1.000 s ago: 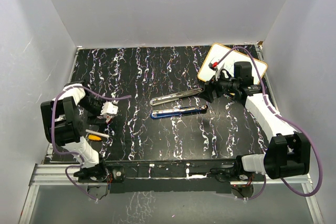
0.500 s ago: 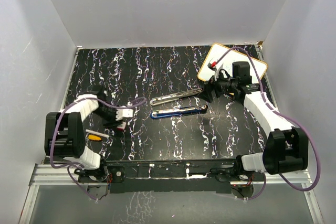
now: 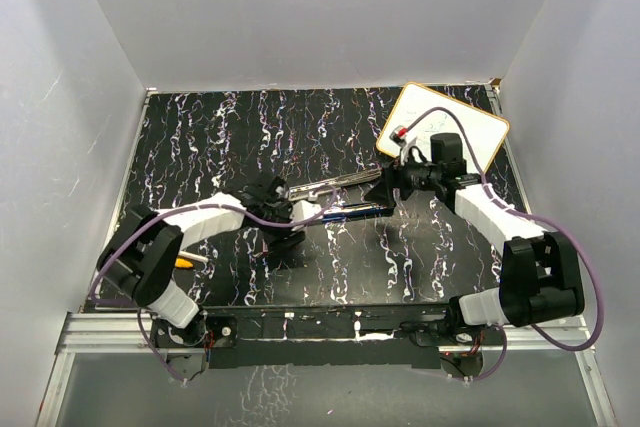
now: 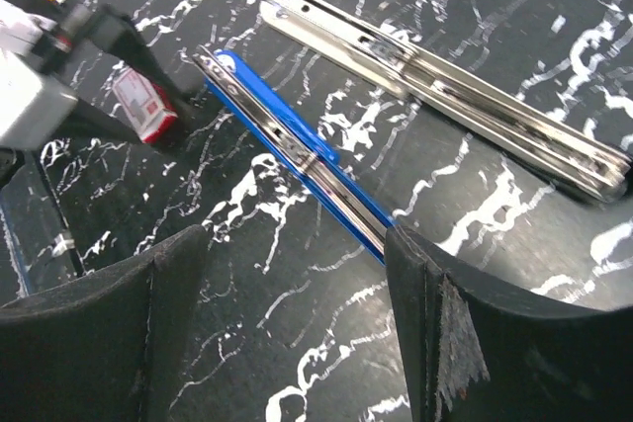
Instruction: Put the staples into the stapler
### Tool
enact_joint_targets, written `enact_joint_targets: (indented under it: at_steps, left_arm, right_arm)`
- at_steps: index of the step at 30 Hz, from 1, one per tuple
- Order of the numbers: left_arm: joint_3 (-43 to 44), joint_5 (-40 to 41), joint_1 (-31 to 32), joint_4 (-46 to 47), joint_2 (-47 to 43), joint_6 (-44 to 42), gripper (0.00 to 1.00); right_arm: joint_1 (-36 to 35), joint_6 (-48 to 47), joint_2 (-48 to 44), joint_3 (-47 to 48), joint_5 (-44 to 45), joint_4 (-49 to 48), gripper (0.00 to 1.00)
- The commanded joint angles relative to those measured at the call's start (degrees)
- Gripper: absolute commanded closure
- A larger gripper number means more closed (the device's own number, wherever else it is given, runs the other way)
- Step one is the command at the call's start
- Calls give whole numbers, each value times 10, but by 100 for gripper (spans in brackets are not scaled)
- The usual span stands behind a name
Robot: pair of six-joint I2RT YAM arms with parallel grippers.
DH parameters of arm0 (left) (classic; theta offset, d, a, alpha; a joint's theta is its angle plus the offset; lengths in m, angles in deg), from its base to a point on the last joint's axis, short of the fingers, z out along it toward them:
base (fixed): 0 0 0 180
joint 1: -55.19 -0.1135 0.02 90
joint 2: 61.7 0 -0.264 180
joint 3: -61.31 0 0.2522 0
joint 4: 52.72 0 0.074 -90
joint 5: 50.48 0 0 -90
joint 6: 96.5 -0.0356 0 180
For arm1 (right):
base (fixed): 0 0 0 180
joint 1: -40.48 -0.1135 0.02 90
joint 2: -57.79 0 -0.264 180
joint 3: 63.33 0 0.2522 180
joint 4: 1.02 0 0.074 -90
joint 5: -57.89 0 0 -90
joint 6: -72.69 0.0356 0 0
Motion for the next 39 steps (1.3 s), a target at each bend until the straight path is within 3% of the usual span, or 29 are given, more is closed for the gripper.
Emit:
enact_joint_targets:
  at_steps: [1,3,10,18,26,31,39]
  left_arm:
    - [30,35,41,50,47,108,42]
    - [48,27,44,37,49,107,34]
    - [14,42,32,-5,-51,35,24]
    - [56,-103,-171,-154,-74,61,24]
    - [156,-271,-330,-325,82,76,28]
    - [200,-321,-370,-388,203,60,39]
    - [164,-335,-372,-314,229,157,43]
  right_arm:
    - [-44,3,1,5,-9,-68,26]
    - [-69,-20,-2,-4,-7,-68,26]
    - [-135,-43,17,-24,-5,-76,24]
    - [-218,-65,65,-16,12,-102,22]
    - [-359,-108,133,33,145,-150,18]
    - [-413,-103,201,92,225,-140,18]
    - [-452,-115,259,123,281,-132,18]
